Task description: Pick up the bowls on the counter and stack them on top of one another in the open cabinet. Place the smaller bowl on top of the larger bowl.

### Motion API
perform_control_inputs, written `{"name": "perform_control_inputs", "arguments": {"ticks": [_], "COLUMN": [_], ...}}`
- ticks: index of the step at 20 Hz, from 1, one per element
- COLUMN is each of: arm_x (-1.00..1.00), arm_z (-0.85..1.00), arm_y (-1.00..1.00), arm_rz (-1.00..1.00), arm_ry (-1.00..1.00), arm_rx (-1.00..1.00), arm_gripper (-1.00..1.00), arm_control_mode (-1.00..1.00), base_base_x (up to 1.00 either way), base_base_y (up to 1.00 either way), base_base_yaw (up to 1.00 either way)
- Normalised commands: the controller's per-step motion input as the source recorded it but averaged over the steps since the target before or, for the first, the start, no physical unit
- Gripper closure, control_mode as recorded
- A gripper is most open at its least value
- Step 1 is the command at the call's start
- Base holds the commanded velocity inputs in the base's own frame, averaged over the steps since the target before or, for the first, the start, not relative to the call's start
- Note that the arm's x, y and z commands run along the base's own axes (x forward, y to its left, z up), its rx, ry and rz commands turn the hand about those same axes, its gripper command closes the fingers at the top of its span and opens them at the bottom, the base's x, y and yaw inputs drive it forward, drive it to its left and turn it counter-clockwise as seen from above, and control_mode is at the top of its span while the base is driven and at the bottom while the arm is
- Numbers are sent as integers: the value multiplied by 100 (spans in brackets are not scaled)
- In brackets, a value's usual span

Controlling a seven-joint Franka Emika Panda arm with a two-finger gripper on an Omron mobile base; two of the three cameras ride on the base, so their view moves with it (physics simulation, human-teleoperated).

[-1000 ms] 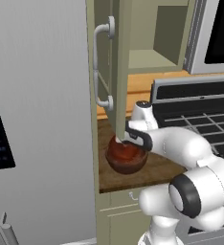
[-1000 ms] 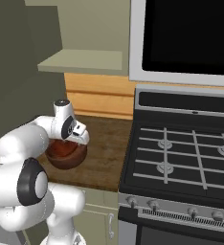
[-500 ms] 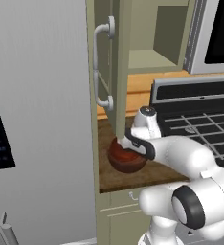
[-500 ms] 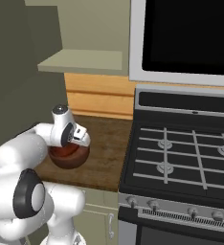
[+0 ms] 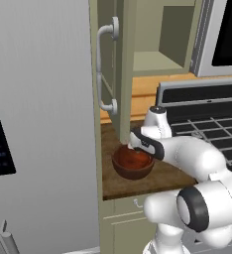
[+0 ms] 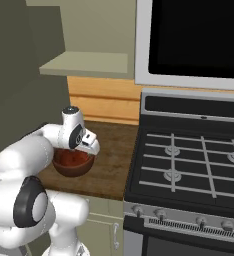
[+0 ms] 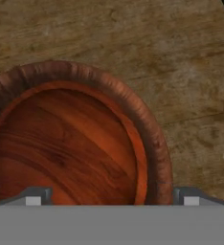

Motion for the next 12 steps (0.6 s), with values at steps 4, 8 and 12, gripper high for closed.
{"name": "perform_control_inputs", "arguments": {"ticks": [4,8,12], "arm_x": [0,0,0], "arm_z": [0,-19,-51], "arm_y": [-18,-29,-27], "arm_rz": [-4,-7,0], "arm_ry": [0,4,12], "arm_rx": [-1,0,0], "arm_gripper": [-100,-100,-100], "arm_control_mode": [-100,-100,-100], "base_base_x": [0,0,0], "base_base_y": [0,0,0], "base_base_yaw": [0,0,0]}}
